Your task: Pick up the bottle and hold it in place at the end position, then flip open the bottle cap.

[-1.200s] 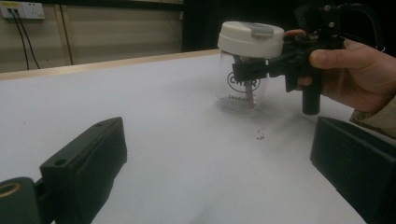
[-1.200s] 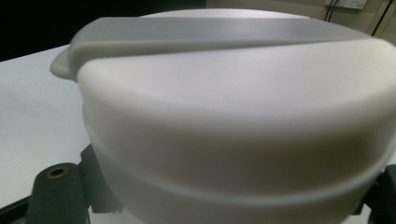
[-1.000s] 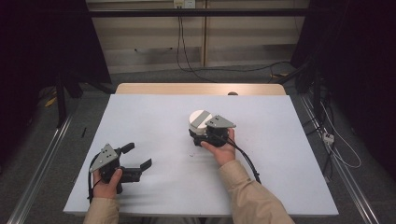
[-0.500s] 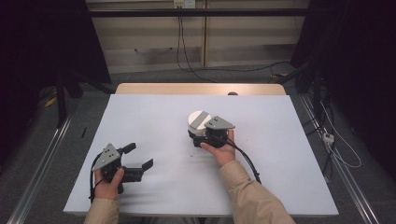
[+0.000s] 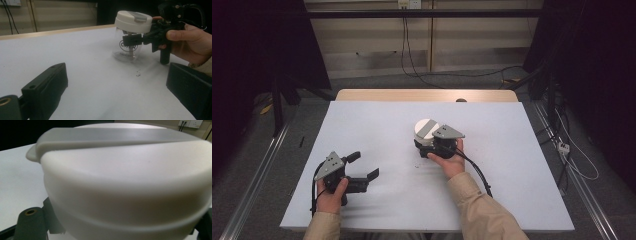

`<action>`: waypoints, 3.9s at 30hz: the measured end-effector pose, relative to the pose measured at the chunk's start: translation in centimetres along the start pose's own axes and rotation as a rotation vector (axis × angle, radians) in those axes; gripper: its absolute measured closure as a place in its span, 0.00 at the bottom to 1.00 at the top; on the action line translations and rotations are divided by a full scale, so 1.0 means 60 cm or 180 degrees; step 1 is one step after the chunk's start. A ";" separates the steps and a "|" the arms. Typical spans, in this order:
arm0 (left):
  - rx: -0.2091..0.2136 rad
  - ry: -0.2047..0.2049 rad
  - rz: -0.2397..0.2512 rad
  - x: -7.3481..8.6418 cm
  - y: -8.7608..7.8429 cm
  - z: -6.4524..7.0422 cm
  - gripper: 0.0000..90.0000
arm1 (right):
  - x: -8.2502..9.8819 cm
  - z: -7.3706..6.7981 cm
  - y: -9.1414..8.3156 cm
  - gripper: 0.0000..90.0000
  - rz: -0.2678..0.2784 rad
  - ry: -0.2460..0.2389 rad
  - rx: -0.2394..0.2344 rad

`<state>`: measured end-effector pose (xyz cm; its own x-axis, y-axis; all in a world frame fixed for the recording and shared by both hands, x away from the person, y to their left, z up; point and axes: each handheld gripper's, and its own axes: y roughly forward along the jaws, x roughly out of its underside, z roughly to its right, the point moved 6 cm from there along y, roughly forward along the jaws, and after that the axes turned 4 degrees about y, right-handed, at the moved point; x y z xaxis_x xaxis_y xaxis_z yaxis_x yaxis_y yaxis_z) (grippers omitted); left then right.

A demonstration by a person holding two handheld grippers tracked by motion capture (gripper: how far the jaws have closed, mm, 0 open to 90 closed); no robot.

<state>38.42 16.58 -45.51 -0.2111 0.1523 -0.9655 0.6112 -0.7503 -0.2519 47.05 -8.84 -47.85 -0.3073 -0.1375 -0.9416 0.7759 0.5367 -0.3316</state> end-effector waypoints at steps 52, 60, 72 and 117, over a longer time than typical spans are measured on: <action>0.0337 -0.0081 -0.0131 -0.059 0.126 0.034 0.47 | 0.001 0.001 0.001 0.21 -0.0008 0.0007 -0.0020; 0.0390 -0.0095 -0.0206 -0.066 0.147 0.034 0.60 | 0.001 0.001 0.001 0.21 -0.0010 -0.0001 -0.0015; 0.0443 -0.0099 -0.0273 -0.080 0.174 0.040 0.80 | 0.001 0.001 0.001 0.21 -0.0022 -0.0004 -0.0015; 0.0447 0.0015 -0.0453 -0.093 0.210 0.063 1.00 | 0.003 0.001 0.001 0.21 -0.0030 0.0004 -0.0020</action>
<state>44.42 3.83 -43.03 -0.2839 0.2659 -0.9212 0.4630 -0.8033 -0.3746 47.07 -8.86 -48.05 -0.3153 -0.1416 -0.9384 0.7695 0.5406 -0.3401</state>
